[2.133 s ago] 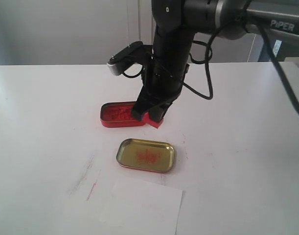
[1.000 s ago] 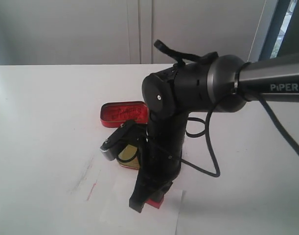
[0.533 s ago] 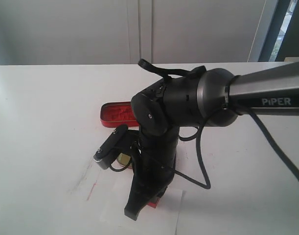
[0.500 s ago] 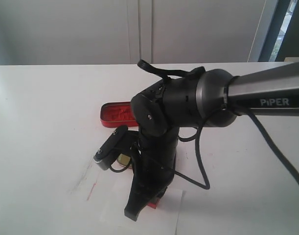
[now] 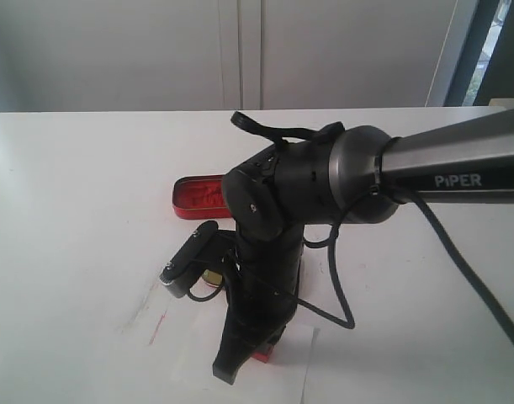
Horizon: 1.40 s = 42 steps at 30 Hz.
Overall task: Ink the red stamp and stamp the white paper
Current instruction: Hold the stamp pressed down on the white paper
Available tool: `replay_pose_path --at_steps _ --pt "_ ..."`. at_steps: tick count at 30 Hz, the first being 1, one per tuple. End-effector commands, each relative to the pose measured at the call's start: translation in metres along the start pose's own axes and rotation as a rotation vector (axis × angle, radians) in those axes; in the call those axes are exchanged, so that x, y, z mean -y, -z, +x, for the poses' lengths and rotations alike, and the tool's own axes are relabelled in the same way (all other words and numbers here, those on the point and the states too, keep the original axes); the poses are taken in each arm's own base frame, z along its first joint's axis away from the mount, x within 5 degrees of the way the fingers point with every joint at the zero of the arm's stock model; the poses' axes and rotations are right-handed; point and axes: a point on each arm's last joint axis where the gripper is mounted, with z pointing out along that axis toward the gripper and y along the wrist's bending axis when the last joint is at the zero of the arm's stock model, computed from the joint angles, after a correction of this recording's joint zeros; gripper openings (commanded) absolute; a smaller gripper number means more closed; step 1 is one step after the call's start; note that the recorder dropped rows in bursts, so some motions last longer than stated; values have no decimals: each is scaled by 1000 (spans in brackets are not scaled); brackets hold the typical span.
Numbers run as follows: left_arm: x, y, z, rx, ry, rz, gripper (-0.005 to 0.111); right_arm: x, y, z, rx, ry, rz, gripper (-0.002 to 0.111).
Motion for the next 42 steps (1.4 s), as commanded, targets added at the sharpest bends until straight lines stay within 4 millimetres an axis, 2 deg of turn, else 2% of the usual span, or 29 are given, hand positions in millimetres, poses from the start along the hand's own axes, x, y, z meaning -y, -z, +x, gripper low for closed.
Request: replay_pose_path --at_steps 1,9,26,38,42 --pt "0 -1 3 -12 7 0 0 0 -14 1 -43 -5 -10 0" --pt "0 -1 3 -12 7 0 0 0 -34 4 -118 -5 -35 0" --pt "0 -1 3 -12 7 0 0 -1 -59 8 -196 23 -60 0" --pt "0 -1 3 -12 7 0 0 -2 -58 10 -233 25 -72 0" --pt "0 -1 3 -12 7 0 0 -2 -52 9 -243 43 -78 0"
